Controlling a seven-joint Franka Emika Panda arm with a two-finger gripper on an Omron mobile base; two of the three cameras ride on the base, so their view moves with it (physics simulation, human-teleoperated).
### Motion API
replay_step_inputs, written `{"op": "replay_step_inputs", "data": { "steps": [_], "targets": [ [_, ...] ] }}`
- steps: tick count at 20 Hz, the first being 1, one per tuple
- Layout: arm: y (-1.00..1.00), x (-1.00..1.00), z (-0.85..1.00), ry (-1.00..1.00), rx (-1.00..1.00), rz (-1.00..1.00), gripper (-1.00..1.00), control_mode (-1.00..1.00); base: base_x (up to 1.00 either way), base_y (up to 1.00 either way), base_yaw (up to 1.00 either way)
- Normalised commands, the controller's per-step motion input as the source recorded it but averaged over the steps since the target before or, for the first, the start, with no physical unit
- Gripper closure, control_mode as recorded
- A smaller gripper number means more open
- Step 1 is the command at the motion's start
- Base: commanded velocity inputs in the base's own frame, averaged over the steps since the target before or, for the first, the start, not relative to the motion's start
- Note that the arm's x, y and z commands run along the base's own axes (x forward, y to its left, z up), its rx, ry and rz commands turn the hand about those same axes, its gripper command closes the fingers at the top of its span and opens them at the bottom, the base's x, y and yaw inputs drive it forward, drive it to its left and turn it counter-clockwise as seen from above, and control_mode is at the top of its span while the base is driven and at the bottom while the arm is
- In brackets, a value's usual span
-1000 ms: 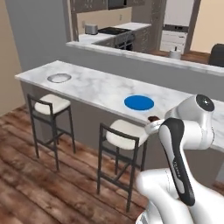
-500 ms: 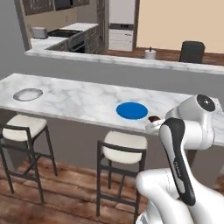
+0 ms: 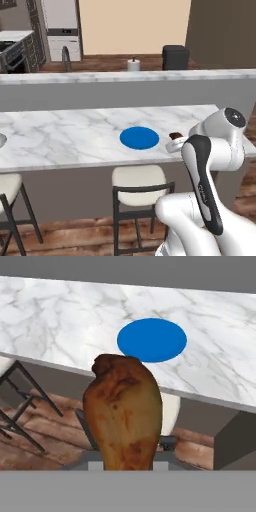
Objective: Take the chicken drumsticks from the pan and place one on each plate on the dining counter.
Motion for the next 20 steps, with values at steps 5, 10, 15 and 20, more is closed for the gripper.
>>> {"op": "replay_step_inputs", "data": {
  "steps": [5, 10, 15, 20],
  "targets": [
    [0.00, 0.00, 0.00, 0.00, 0.00, 0.00, 1.00, 1.00, 0.44, 0.53, -0.32],
    [0.00, 0.00, 0.00, 0.00, 0.00, 0.00, 1.00, 1.00, 0.12, 0.27, 0.00],
    [0.02, 0.37, -0.08, 0.07, -0.03, 0.00, 1.00, -1.00, 0.05, 0.05, 0.00],
    [0.01, 0.80, -0.12, 0.13, -0.03, 0.01, 1.00, -1.00, 0.00, 0.00, 0.00]
  ]
}}
